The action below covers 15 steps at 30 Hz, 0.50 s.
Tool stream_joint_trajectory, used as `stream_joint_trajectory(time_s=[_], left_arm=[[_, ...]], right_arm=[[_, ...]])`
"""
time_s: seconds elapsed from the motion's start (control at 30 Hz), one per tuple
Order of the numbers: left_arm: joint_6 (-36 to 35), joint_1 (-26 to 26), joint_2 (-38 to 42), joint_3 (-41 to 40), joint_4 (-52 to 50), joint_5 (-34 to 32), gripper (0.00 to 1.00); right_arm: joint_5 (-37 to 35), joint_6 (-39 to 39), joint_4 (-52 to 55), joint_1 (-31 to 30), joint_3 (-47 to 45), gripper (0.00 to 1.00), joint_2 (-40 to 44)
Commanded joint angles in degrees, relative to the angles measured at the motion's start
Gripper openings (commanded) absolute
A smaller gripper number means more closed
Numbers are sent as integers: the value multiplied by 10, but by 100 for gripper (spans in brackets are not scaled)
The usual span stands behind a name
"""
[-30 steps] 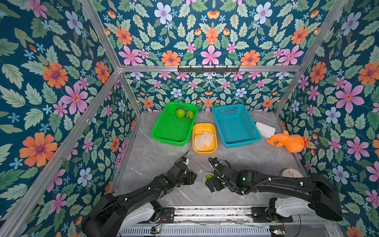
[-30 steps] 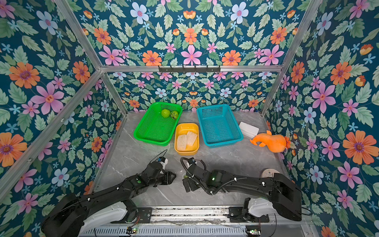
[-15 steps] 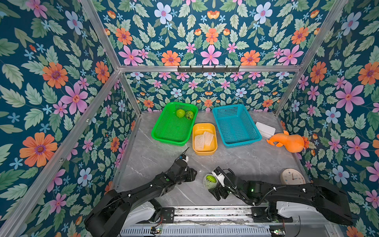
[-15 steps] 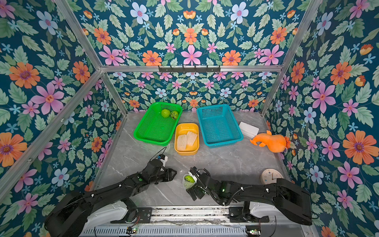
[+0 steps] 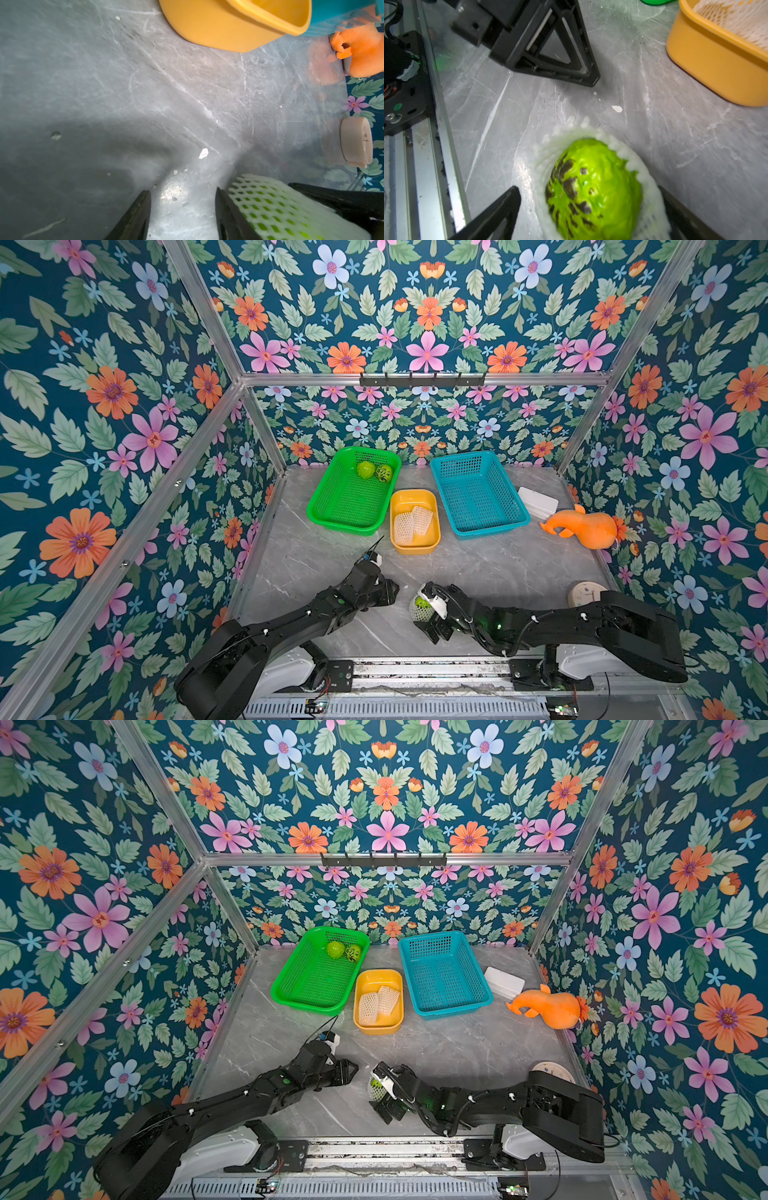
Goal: Sleeve custard apples in foam nets
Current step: Pick up the custard apple from the center of the board.
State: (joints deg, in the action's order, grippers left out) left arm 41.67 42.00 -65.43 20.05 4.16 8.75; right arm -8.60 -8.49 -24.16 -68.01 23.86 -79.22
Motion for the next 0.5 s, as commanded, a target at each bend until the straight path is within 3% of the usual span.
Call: stream_joint_trajectory(time_s=[0.0, 0.47], left_arm=[[-4, -1, -4, 6, 1, -2, 55], [0, -2, 10, -5, -3, -7, 54]], right_arm=[[-15, 9, -15, 8, 11, 97, -12], [-36, -6, 30, 20, 39, 94, -55]])
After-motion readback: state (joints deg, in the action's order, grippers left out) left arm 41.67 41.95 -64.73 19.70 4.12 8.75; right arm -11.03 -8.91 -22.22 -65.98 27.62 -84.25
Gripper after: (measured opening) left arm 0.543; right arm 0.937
